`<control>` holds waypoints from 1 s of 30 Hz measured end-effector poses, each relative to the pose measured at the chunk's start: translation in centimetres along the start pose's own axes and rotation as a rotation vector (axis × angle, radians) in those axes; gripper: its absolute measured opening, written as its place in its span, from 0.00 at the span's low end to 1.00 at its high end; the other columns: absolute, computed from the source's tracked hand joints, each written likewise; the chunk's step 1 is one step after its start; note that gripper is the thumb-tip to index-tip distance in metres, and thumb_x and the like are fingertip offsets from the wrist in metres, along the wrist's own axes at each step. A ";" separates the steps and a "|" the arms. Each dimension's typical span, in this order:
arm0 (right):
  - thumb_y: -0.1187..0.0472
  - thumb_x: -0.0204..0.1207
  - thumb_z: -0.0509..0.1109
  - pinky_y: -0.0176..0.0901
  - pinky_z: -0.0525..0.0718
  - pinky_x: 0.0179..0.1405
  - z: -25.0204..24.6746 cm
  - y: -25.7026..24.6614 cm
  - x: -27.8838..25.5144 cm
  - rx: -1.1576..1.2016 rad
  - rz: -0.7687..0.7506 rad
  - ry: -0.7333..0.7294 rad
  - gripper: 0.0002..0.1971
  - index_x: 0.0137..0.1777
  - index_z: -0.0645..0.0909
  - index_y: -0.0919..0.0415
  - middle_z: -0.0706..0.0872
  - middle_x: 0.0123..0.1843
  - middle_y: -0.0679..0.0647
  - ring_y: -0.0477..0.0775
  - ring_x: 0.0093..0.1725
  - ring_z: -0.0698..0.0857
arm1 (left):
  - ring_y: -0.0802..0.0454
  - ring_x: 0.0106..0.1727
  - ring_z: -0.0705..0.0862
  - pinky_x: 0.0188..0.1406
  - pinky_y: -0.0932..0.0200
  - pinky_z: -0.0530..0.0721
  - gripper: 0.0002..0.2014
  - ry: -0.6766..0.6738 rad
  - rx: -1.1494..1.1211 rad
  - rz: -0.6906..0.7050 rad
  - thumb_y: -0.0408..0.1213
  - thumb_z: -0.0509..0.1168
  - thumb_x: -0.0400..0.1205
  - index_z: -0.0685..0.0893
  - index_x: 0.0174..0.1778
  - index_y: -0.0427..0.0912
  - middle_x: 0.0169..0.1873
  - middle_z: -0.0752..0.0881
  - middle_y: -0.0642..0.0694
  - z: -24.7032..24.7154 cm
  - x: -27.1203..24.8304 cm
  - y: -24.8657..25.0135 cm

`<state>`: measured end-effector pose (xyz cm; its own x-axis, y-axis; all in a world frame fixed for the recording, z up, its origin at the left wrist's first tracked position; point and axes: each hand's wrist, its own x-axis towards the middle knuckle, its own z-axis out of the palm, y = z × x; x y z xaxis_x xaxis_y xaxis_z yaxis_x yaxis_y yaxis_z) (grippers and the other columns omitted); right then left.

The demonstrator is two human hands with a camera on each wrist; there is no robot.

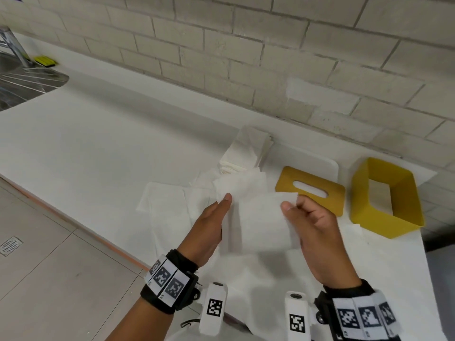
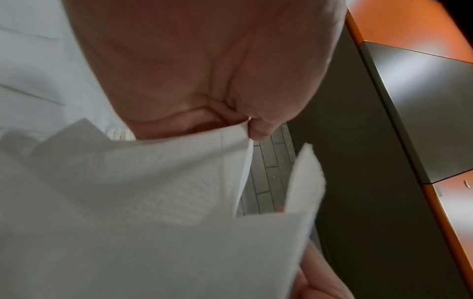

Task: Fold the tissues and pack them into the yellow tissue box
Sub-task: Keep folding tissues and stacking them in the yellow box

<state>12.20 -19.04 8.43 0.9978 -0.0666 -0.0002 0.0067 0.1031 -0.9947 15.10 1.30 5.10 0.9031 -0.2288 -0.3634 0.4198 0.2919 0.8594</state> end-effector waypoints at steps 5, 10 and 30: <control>0.59 0.80 0.76 0.34 0.79 0.45 2.3 0.5 0.3 -0.048 -0.028 0.135 0.15 0.64 0.83 0.45 0.75 0.36 0.57 0.50 0.39 0.76 | 0.48 0.73 0.85 0.80 0.45 0.76 0.30 -0.080 -0.063 0.034 0.54 0.61 0.81 0.81 0.77 0.42 0.70 0.88 0.44 0.7 -0.7 -0.1; 0.57 0.80 0.76 0.42 0.84 0.57 3.1 0.7 0.3 -0.013 -0.019 0.200 0.12 0.62 0.85 0.45 0.88 0.43 0.60 0.49 0.46 0.86 | 0.51 0.63 0.91 0.61 0.59 0.89 0.22 -0.128 -0.140 0.066 0.45 0.61 0.80 0.86 0.67 0.39 0.60 0.93 0.44 1.0 -1.4 -0.6; 0.64 0.80 0.76 0.43 0.82 0.53 2.4 0.9 -1.8 0.088 0.078 0.216 0.10 0.60 0.85 0.57 0.87 0.43 0.58 0.52 0.46 0.85 | 0.48 0.61 0.91 0.58 0.55 0.91 0.14 -0.136 -0.180 0.002 0.39 0.67 0.78 0.96 0.53 0.45 0.60 0.93 0.41 1.0 -3.4 -1.8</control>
<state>10.56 -16.41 7.83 0.9584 -0.2644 -0.1077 -0.0542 0.2018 -0.9779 11.22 0.60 5.14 0.8884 -0.3476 -0.2999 0.4388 0.4504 0.7775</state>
